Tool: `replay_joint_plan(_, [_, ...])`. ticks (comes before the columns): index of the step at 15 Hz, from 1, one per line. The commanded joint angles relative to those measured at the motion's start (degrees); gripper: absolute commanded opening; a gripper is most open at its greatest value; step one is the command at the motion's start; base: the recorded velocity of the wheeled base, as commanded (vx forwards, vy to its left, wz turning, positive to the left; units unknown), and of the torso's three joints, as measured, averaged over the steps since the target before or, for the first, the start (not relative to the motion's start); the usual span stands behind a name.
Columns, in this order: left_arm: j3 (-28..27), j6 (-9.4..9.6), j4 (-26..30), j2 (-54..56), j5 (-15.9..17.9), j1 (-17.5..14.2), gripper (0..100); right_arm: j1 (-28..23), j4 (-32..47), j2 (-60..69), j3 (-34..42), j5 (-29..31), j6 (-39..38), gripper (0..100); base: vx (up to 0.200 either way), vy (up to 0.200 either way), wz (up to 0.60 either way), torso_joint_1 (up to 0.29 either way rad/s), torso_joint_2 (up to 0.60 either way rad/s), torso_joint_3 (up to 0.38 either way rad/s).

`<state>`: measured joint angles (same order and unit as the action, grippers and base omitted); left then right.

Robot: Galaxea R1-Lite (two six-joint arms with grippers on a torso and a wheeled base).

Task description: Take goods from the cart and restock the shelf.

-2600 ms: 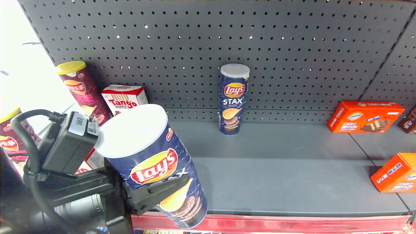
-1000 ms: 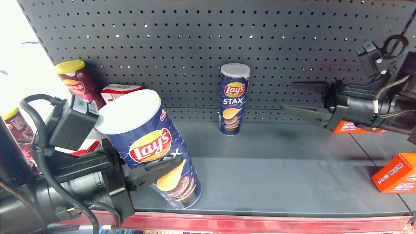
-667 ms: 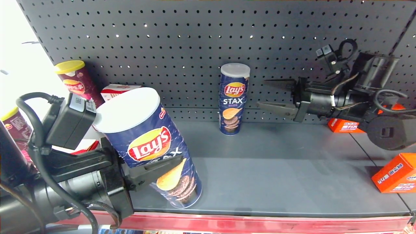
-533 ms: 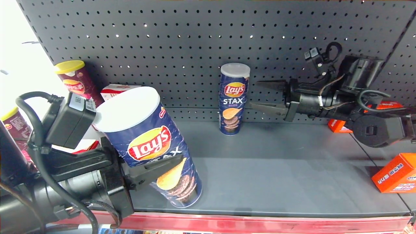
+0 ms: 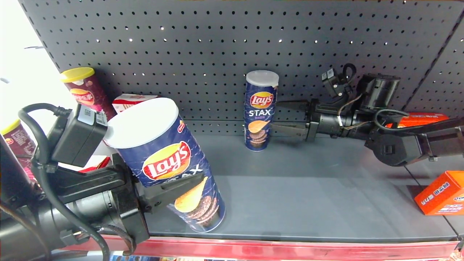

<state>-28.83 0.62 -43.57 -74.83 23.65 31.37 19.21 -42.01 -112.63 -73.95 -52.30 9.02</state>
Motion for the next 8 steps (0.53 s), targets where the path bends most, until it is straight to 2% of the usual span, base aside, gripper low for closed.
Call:
replay_joint_plan(1, [0.09, -0.01, -0.02, 0.03, -0.01, -0.08, 0, 0.12, 0.0, -2.16, -1.9, 0.0, 0.03, 100, 0.0, 0.0, 0.0, 0.0, 0.0, 0.0])
replay_joint_plan(8, [0.35, -0.09, -0.02, 0.21, -0.27, -0.17, 0, 0.83, -1.67, -4.35, -2.43, -0.09, 0.12, 100, 0.0, 0.0, 0.0, 0.0, 0.0, 0.0])
